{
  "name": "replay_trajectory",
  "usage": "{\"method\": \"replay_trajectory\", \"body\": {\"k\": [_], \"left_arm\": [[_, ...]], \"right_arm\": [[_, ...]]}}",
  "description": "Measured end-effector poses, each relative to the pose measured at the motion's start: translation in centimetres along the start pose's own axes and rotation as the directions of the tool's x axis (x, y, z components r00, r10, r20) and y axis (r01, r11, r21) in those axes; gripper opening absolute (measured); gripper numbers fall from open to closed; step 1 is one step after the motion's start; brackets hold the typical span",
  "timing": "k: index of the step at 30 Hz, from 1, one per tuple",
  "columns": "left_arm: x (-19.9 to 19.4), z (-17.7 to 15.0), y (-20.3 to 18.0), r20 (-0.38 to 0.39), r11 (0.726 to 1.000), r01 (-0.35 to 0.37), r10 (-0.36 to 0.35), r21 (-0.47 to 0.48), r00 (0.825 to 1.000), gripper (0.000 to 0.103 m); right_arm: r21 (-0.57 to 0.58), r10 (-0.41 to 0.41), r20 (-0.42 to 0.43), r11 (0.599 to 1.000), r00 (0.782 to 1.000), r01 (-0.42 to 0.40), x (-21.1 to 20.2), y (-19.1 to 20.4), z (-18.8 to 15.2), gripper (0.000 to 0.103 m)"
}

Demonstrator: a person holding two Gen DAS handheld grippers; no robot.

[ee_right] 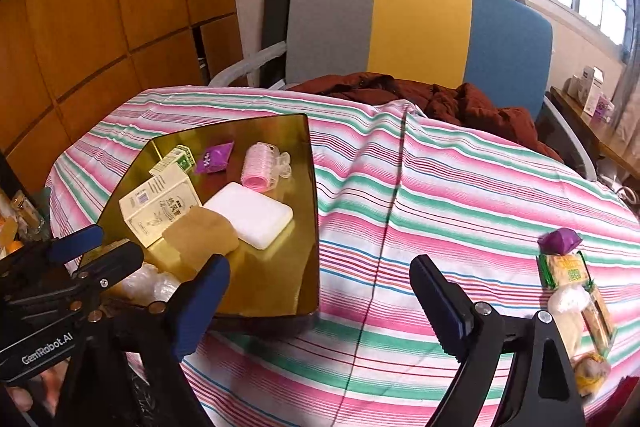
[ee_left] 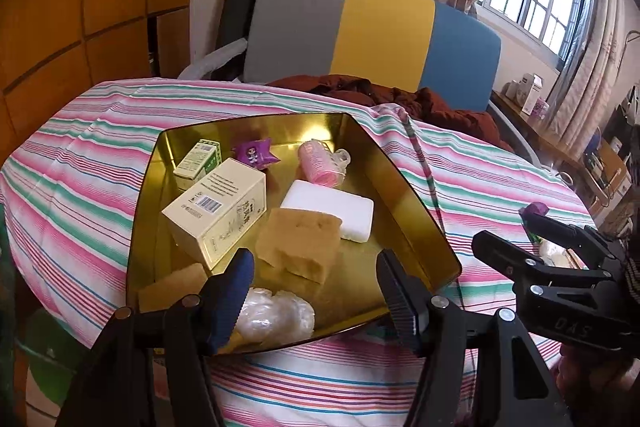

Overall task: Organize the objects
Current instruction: 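Move both grippers from the gold tray back toward the items on the cloth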

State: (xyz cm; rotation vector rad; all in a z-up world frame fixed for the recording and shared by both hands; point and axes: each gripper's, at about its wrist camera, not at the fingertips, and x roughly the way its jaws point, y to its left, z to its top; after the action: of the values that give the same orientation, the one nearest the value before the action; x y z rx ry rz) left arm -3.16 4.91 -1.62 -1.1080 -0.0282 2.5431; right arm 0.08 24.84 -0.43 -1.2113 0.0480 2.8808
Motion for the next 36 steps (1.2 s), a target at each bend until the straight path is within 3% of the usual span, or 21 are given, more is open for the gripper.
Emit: {"method": "replay_trajectory", "body": {"k": [11,22,29,36], "left_arm": [[0.4,-0.1,-1.3,-0.017,0.998,0.058,-0.058,0.033,0.998,0.064],[0.5,0.5,-3.6,-0.03,0.988,0.14,-0.138,0.061,0.99,0.064],[1.3,0.7,-7.8,-0.09,0.963,0.214,-0.202,0.163,0.975,0.064],[2.8,0.2,-14.4,-0.18,0.894,0.327,-0.283,0.307,0.942,0.064]], "right_arm": [[0.058,-0.063,-0.03,0.996,0.998,0.064,-0.6,-4.2,-1.8,0.094],[0.209,-0.198,-0.083,0.955,0.977,0.211,-2.6,-14.5,-2.9,0.094],[0.37,-0.307,-0.078,0.875,0.949,0.313,-5.2,-23.2,-2.8,0.095],[0.606,-0.383,-0.076,0.715,0.921,0.348,-6.7,-32.1,-4.5,0.099]]}}
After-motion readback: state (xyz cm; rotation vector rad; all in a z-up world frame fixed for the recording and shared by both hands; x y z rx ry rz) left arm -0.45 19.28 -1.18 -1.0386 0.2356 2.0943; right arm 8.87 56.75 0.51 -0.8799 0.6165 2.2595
